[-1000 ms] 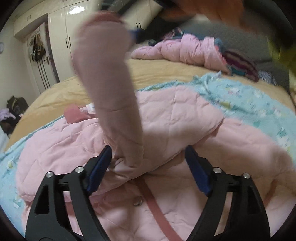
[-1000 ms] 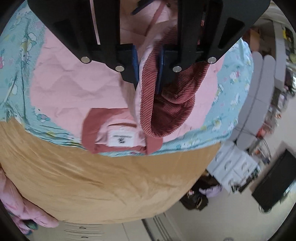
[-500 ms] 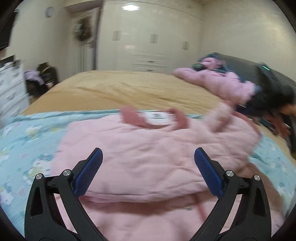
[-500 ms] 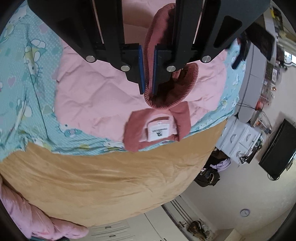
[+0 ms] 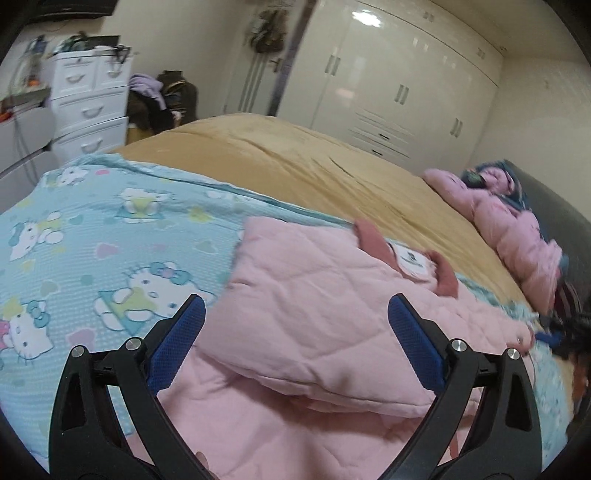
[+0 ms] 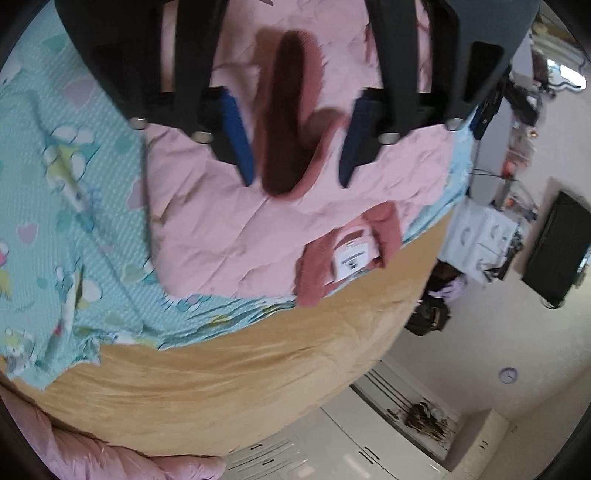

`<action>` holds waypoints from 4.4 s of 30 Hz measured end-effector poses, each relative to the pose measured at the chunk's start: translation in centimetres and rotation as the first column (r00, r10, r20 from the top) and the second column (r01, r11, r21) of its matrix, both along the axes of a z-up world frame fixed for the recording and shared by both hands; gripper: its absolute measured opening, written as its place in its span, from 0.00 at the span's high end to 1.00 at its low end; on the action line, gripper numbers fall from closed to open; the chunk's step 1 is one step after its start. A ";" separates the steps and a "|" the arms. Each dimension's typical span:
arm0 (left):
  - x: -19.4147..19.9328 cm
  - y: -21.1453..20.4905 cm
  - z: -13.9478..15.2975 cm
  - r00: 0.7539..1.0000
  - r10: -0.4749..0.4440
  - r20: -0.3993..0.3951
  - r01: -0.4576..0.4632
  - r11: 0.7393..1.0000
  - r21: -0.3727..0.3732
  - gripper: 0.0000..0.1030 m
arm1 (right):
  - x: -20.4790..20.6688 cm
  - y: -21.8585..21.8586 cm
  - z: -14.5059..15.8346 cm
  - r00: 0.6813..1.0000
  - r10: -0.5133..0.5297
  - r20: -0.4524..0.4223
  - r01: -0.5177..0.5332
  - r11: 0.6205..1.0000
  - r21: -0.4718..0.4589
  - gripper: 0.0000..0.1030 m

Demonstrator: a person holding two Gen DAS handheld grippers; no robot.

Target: Fold large clothes

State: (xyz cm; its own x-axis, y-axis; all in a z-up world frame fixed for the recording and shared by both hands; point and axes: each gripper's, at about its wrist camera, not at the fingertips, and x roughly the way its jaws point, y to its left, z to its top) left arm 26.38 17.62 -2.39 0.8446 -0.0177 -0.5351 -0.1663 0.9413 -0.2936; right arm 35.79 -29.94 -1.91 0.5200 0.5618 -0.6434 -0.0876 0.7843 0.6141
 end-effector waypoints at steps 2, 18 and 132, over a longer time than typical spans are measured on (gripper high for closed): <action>-0.1 0.6 0.1 1.000 0.024 0.002 -0.024 1.000 -0.006 0.10 | -0.9 0.9 -0.7 1.000 0.010 -0.007 -0.010 1.000 0.013 0.49; 0.1 1.2 0.5 0.997 0.080 0.001 -0.080 0.995 0.063 0.09 | -1.5 5.6 -1.2 0.992 0.086 0.095 -0.083 0.996 -0.033 0.91; 2.2 -7.8 3.6 0.979 -0.142 -0.147 0.157 0.982 0.102 0.09 | -4.9 10.9 2.1 0.968 0.083 0.236 0.005 0.937 -0.349 0.05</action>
